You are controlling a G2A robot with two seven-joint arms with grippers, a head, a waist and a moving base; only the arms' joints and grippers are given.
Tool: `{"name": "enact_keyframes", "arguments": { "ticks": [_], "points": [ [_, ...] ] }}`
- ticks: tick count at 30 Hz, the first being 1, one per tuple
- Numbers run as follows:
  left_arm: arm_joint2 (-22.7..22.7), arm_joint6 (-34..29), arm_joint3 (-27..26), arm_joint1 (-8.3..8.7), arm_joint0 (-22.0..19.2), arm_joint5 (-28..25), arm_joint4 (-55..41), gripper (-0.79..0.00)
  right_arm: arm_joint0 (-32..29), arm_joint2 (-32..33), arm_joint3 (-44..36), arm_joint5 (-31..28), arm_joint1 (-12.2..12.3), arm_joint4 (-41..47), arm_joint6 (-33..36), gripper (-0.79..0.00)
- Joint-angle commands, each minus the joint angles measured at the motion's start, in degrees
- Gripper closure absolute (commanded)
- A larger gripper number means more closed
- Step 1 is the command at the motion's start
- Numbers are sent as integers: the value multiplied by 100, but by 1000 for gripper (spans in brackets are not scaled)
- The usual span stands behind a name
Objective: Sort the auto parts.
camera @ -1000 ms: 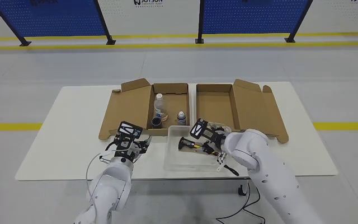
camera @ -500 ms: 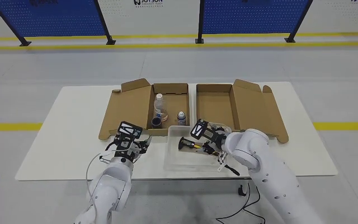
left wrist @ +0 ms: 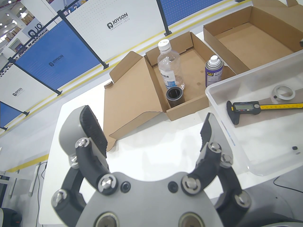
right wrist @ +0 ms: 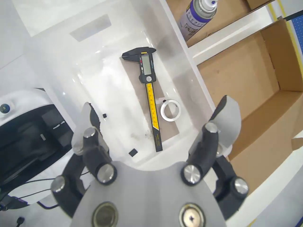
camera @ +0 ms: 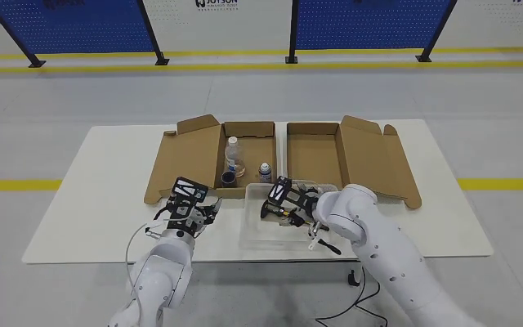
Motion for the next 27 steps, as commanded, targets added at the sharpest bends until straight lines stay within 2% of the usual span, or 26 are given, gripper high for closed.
{"name": "enact_keyframes", "arguments": {
  "ticks": [1,3,5,7,11,15,18,20,24,27],
  "points": [
    [0,0,0,0,0,0,0,-785,204,-170,222,39,-59,108,156,-785],
    [0,0,0,0,0,0,0,-785,466,-411,547,77,-153,249,292,-785],
    [0,0,0,0,0,0,0,-785,680,-624,826,104,-238,334,394,-665],
    [0,0,0,0,0,0,0,-785,833,-781,1067,121,-308,379,383,-483],
    [0,0,0,0,0,0,0,-785,1152,-1146,1682,155,-491,481,226,-477],
    [0,0,0,0,0,0,0,-785,1401,-1417,2247,113,-657,577,14,-520],
    [0,0,0,0,0,0,0,-785,1572,-1608,2630,104,-784,576,-154,-480],
    [0,0,0,0,0,0,0,-785,1653,-1690,2836,91,-851,592,-273,-493],
    [0,0,0,0,0,0,0,-785,1826,-1902,3315,71,-1025,582,-535,-449],
    [0,0,0,0,0,0,0,-785,1932,-2045,3609,19,-1148,596,-625,-456]
  ]
}}
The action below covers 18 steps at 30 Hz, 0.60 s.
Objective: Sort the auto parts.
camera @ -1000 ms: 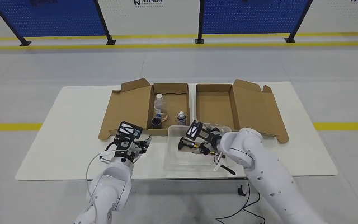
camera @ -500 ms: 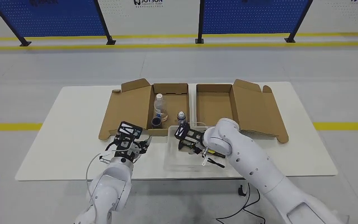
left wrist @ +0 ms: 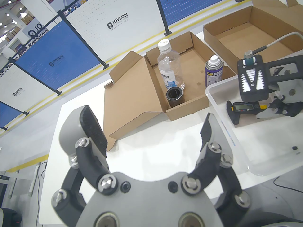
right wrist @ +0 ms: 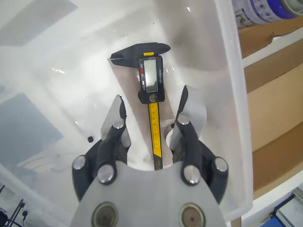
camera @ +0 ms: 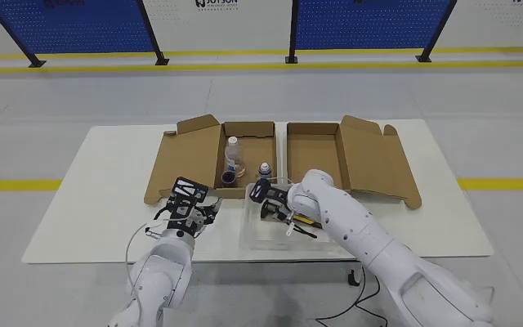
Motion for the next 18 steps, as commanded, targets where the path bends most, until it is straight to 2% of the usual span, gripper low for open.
{"name": "enact_keyframes", "arguments": {
  "ticks": [1,9,18],
  "points": [
    [0,0,0,0,0,0,0,-785,56,-74,171,-23,-69,18,-46,-431],
    [0,0,0,0,0,0,0,-785,279,-326,864,-153,-382,134,-236,-391],
    [0,0,0,0,0,0,0,-785,391,-406,1260,-377,-593,344,-195,-376]
  ]
}}
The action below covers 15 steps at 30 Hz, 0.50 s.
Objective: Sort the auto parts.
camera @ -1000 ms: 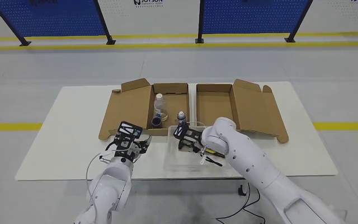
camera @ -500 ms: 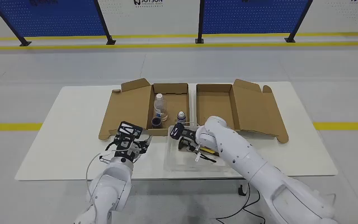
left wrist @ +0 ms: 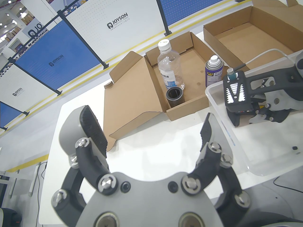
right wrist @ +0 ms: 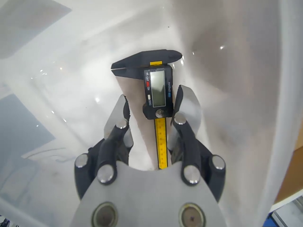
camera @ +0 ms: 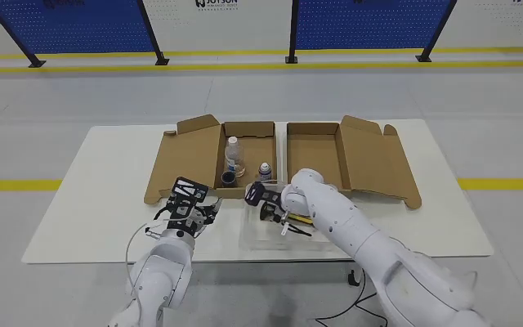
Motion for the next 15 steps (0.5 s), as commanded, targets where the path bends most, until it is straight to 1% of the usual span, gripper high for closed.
{"name": "enact_keyframes", "arguments": {
  "ticks": [1,10,15],
  "points": [
    [0,0,0,0,0,0,0,-785,7,-5,29,-45,-25,37,36,-376],
    [0,0,0,0,0,0,0,-785,-52,61,18,-213,-62,279,385,-363],
    [0,0,0,0,0,0,0,-785,-103,114,-151,-198,-23,237,501,-391]
  ]
}}
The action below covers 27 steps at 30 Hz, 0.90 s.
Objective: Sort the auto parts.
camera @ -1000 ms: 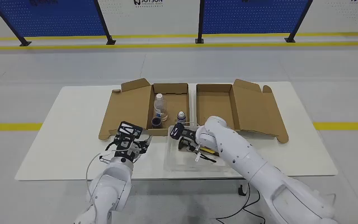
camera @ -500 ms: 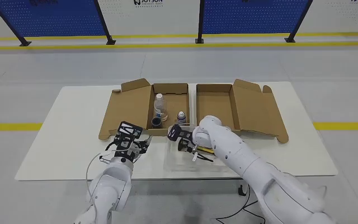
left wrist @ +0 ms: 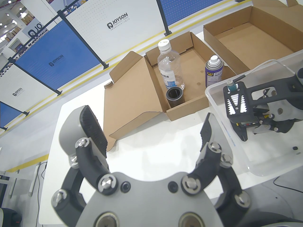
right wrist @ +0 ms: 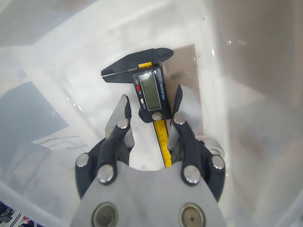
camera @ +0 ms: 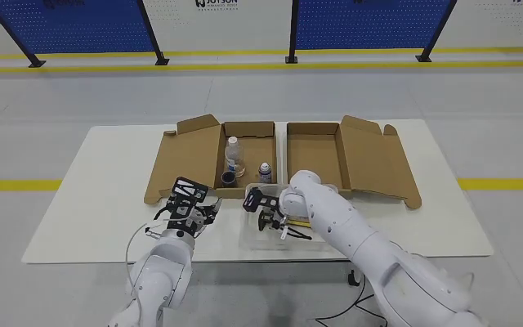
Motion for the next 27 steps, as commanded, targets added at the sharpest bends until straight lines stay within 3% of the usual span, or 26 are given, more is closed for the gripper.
{"name": "enact_keyframes", "arguments": {
  "ticks": [1,5,7,20,22,23,24,25,27],
  "points": [
    [0,0,0,0,0,0,0,-785,-5,24,-73,25,19,-54,15,-391],
    [0,0,0,0,0,0,0,-785,-5,12,-155,27,37,-262,-50,-437],
    [0,0,0,0,0,0,0,-785,0,-25,-172,33,28,-393,-95,-391],
    [0,0,0,0,0,0,0,-785,39,-199,289,-142,-184,-456,-234,-326],
    [0,0,0,0,0,0,0,-785,52,-212,361,-164,-218,-443,-256,-289],
    [0,0,0,0,0,0,0,-785,60,-218,394,-175,-234,-441,-266,-234],
    [0,0,0,0,0,0,0,-785,65,-219,425,-194,-248,-428,-282,-142],
    [0,0,0,0,0,0,0,-785,74,-217,460,-203,-259,-420,-296,0],
    [0,0,0,0,0,0,0,-785,91,-208,495,-213,-276,-412,-319,0]
  ]
}}
